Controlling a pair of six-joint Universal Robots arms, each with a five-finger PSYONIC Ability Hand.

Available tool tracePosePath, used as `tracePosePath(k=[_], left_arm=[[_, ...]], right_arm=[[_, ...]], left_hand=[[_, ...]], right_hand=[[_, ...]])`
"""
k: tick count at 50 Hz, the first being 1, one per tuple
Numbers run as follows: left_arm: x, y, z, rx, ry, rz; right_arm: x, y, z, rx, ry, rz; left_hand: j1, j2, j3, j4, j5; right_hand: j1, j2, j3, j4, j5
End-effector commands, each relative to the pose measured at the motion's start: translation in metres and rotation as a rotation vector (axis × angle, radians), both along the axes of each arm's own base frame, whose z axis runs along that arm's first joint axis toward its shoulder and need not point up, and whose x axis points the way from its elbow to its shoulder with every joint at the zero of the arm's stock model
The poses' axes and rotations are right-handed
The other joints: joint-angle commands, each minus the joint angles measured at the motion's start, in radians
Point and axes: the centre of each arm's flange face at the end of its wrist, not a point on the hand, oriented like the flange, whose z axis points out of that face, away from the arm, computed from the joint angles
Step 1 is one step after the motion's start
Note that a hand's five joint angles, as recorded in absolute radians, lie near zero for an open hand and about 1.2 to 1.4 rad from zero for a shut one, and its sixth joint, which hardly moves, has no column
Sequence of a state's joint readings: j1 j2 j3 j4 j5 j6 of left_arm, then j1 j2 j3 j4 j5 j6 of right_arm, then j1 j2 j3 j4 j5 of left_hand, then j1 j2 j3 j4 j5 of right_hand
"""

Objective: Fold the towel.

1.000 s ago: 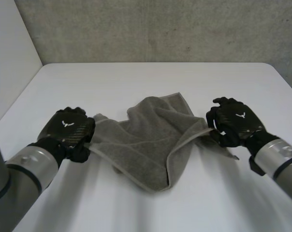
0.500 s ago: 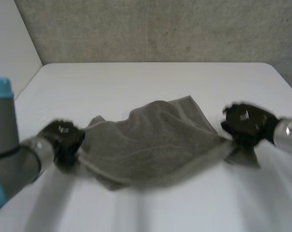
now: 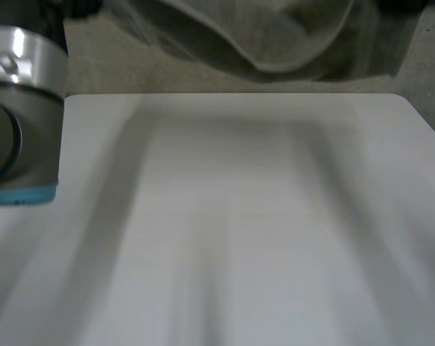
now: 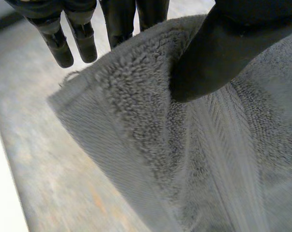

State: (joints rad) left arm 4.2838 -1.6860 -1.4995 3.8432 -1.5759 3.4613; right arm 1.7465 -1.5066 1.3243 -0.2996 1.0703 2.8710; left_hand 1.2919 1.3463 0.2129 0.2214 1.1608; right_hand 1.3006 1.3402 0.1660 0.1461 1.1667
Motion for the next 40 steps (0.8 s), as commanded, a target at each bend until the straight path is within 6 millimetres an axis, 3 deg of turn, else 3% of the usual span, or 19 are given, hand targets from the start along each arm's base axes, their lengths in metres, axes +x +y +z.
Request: tracePosePath(k=[1, 2, 3, 4, 5, 6, 7, 8, 9, 11, 14, 20, 34, 40], left_arm=[[0.014, -0.006, -0.07, 0.211, -0.145, -0.014], [0.021, -0.009, -0.087, 0.271, -0.175, -0.007], [0.021, -0.009, -0.087, 0.272, -0.176, -0.007], [0.027, -0.009, -0.108, 0.345, -0.204, -0.006], [0.03, -0.007, -0.142, 0.456, -0.248, -0.018], [0.03, -0.006, -0.142, 0.457, -0.249, -0.018], [0.033, -0.006, -0.164, 0.536, -0.279, -0.015], [0.036, -0.002, -0.181, 0.595, -0.303, -0.017], [0.036, -0.002, -0.182, 0.596, -0.303, -0.017], [0.043, 0.0, -0.201, 0.676, -0.336, 0.001], [0.05, 0.004, -0.212, 0.732, -0.373, 0.019], [0.052, 0.013, -0.214, 0.772, -0.405, 0.021], [0.062, 0.05, -0.169, 0.819, -0.413, 0.017], [0.063, 0.064, -0.168, 0.865, -0.425, 0.0]], right_arm=[[-0.008, 0.013, -0.084, 0.228, 0.2, 0.065], [-0.012, 0.018, -0.107, 0.273, 0.249, 0.062], [-0.013, 0.018, -0.107, 0.273, 0.25, 0.062], [-0.016, 0.022, -0.129, 0.317, 0.294, 0.061], [-0.021, 0.028, -0.15, 0.362, 0.337, 0.057], [-0.027, 0.032, -0.169, 0.4, 0.378, 0.043], [-0.027, 0.032, -0.169, 0.401, 0.379, 0.043], [-0.033, 0.034, -0.188, 0.438, 0.418, 0.029], [-0.033, 0.034, -0.188, 0.439, 0.418, 0.029], [-0.045, 0.036, -0.215, 0.508, 0.484, 0.005], [-0.059, 0.034, -0.225, 0.569, 0.525, -0.022], [-0.069, 0.041, -0.223, 0.653, 0.545, -0.009], [-0.073, 0.061, -0.182, 0.641, 0.505, 0.046], [-0.073, 0.062, -0.174, 0.616, 0.507, 0.043]], left_hand=[[0.104, 0.05, -0.038, -0.047, 0.061], [0.104, 0.05, -0.038, -0.047, 0.061], [0.104, 0.05, -0.038, -0.047, 0.061], [0.104, 0.05, -0.038, -0.047, 0.061], [0.104, 0.05, -0.038, -0.047, 0.061], [0.104, 0.05, -0.038, -0.047, 0.061], [0.104, 0.05, -0.038, -0.047, 0.061], [0.104, 0.05, -0.038, -0.047, 0.061], [0.104, 0.05, -0.038, -0.047, 0.061], [0.104, 0.05, -0.038, -0.047, 0.061], [0.104, 0.05, -0.038, -0.047, 0.061], [0.104, 0.05, -0.038, -0.047, 0.061], [0.104, 0.05, -0.038, -0.047, 0.061], [0.104, 0.05, -0.038, -0.047, 0.061]], right_hand=[[0.096, 0.056, 0.009, 0.028, 0.055], [0.096, 0.056, 0.009, 0.028, 0.055], [0.096, 0.056, 0.009, 0.028, 0.055], [0.096, 0.056, 0.009, 0.028, 0.055], [0.096, 0.056, 0.009, 0.028, 0.055], [0.096, 0.056, 0.009, 0.028, 0.055], [0.096, 0.056, 0.009, 0.028, 0.055], [0.096, 0.056, 0.009, 0.028, 0.055], [0.096, 0.056, 0.009, 0.028, 0.055], [0.096, 0.056, 0.009, 0.028, 0.055], [0.096, 0.056, 0.009, 0.028, 0.055], [0.096, 0.056, 0.009, 0.028, 0.055], [0.096, 0.056, 0.009, 0.028, 0.055], [0.096, 0.056, 0.009, 0.028, 0.055]])
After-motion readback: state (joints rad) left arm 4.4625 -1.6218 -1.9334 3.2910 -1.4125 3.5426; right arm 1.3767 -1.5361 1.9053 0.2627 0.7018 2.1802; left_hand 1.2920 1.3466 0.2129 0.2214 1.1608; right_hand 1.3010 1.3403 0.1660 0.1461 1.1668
